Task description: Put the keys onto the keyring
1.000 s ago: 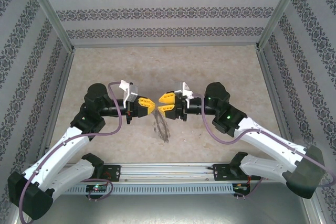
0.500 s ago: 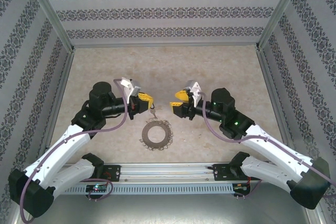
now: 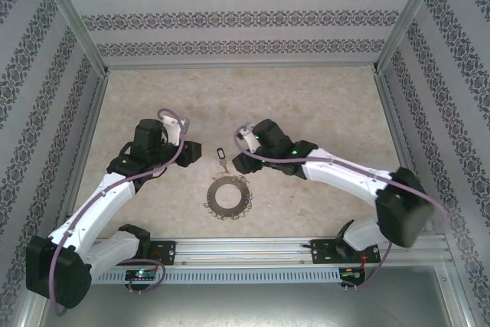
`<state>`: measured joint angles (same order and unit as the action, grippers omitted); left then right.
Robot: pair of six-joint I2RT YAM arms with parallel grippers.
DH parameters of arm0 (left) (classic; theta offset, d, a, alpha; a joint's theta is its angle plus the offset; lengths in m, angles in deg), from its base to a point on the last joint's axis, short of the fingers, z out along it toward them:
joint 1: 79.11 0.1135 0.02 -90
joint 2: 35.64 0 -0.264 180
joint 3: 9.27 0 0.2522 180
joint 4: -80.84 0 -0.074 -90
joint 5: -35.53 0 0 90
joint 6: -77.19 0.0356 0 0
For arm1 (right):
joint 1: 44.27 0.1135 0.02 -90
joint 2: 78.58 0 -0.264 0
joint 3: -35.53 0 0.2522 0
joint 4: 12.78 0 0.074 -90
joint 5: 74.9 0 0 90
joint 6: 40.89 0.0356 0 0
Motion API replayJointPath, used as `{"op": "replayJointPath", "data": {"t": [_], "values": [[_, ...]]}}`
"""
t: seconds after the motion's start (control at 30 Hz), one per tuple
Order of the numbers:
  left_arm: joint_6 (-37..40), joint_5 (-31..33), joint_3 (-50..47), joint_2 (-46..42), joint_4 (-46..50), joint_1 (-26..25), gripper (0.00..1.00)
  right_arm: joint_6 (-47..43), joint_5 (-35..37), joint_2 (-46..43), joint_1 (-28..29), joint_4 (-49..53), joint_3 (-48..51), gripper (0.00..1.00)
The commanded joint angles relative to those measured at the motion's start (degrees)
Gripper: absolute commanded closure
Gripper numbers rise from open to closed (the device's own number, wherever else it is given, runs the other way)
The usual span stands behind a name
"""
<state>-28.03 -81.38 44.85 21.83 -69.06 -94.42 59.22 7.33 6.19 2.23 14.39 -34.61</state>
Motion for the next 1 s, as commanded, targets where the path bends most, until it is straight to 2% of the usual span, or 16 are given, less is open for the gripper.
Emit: {"op": "replayJointPath", "data": {"t": [0.0,0.13,0.27,0.47,0.77,0.97], "values": [[-7.3,-0.6,-3.0,-1.7,0.7,4.8,0.63,-2.2,-0.1,6.2,2.9,3.0,-7.1,0.40],[-11.2,-3.7,-5.9,-1.8,-3.3,9.4,0.61,-2.4,-0.9,14.3,5.7,7.0,-14.3,0.45],[-11.6,-4.1,-6.2,-1.5,-3.5,11.8,0.61,-2.3,0.3,19.9,9.1,11.0,-19.8,0.49],[-11.8,-3.5,-7.3,-3.9,-3.7,15.7,0.60,-2.0,2.6,25.6,11.3,17.5,-25.3,0.53],[-9.0,0.8,-6.5,-6.9,-0.4,17.3,0.60,-2.7,6.3,32.1,12.0,26.4,-32.7,0.61],[-8.2,1.3,-6.1,-7.2,0.0,17.2,0.60,-2.9,6.4,33.9,12.5,27.4,-34.0,0.64]]}}
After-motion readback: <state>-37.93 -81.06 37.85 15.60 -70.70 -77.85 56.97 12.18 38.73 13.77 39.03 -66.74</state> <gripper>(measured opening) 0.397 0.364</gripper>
